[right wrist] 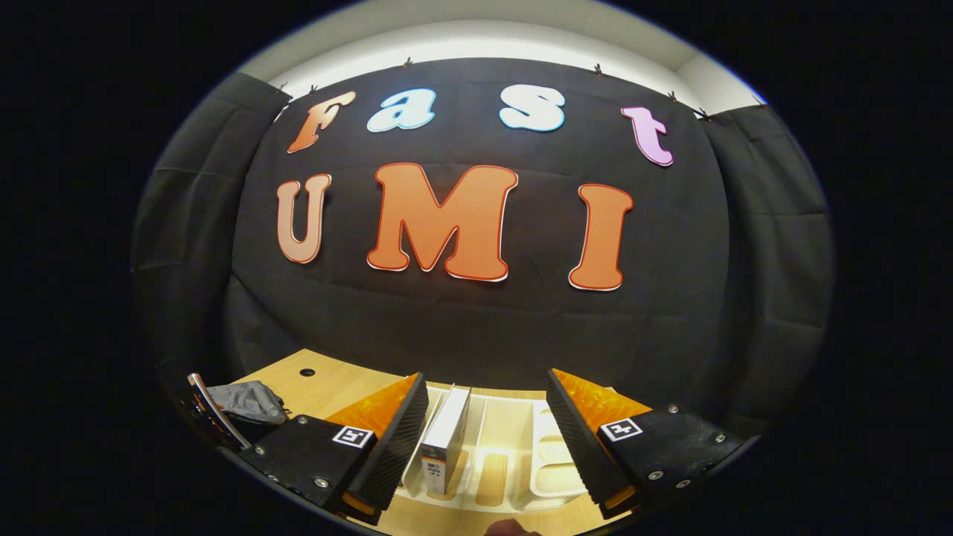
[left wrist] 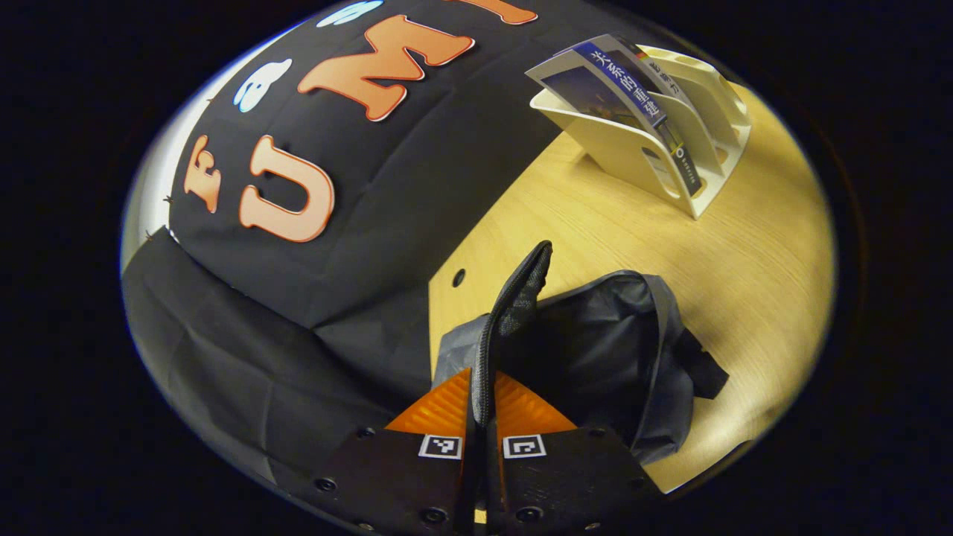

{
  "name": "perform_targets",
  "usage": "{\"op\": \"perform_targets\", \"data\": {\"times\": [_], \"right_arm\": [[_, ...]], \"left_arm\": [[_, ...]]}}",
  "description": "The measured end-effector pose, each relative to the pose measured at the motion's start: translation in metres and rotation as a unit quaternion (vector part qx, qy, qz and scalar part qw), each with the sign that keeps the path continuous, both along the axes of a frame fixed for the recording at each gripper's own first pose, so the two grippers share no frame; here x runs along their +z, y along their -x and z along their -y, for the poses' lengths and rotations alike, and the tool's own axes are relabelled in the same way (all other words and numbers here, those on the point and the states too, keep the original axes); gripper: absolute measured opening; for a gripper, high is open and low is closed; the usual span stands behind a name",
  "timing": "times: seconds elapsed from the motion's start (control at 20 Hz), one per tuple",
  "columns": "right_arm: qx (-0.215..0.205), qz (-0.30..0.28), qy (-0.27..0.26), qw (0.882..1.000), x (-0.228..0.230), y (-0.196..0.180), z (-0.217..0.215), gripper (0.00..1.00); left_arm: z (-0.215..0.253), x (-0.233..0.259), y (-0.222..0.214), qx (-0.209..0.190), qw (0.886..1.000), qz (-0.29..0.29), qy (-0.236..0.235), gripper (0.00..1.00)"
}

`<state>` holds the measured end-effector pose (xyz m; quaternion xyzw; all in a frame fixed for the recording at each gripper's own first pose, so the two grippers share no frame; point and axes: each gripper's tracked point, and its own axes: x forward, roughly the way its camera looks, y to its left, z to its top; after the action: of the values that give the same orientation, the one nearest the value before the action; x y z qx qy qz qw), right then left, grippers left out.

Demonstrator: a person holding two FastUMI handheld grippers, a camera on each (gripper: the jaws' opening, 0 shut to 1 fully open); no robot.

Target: Open the schoolbag, grab two books from the bookshelf and put them into the schoolbag.

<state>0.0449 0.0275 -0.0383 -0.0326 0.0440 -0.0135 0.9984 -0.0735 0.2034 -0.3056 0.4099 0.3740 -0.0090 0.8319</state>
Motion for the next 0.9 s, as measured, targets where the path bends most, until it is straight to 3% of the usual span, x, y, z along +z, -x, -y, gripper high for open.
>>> {"op": "perform_targets", "data": {"times": [0.25, 0.55, 0.75, 0.9], "right_arm": [[-0.022, -0.026, 0.013, 0.999, 0.006, -0.011, -0.045, 0.95], [-0.05, -0.067, 0.033, 0.996, 0.01, -0.03, -0.078, 0.95], [-0.048, -0.141, 0.042, 0.988, -0.008, -0.045, -0.09, 0.95], [-0.031, -0.21, 0.017, 0.977, -0.032, -0.053, -0.101, 0.95]], "left_arm": [[-0.009, 0.016, -0.006, -0.038, 0.995, -0.026, 0.091, 0.05], [-0.032, 0.048, -0.017, -0.051, 0.98, -0.058, 0.185, 0.06], [-0.046, 0.066, -0.026, -0.054, 0.968, -0.092, 0.228, 0.06], [-0.052, 0.079, -0.033, -0.055, 0.961, -0.114, 0.244, 0.06]]}}
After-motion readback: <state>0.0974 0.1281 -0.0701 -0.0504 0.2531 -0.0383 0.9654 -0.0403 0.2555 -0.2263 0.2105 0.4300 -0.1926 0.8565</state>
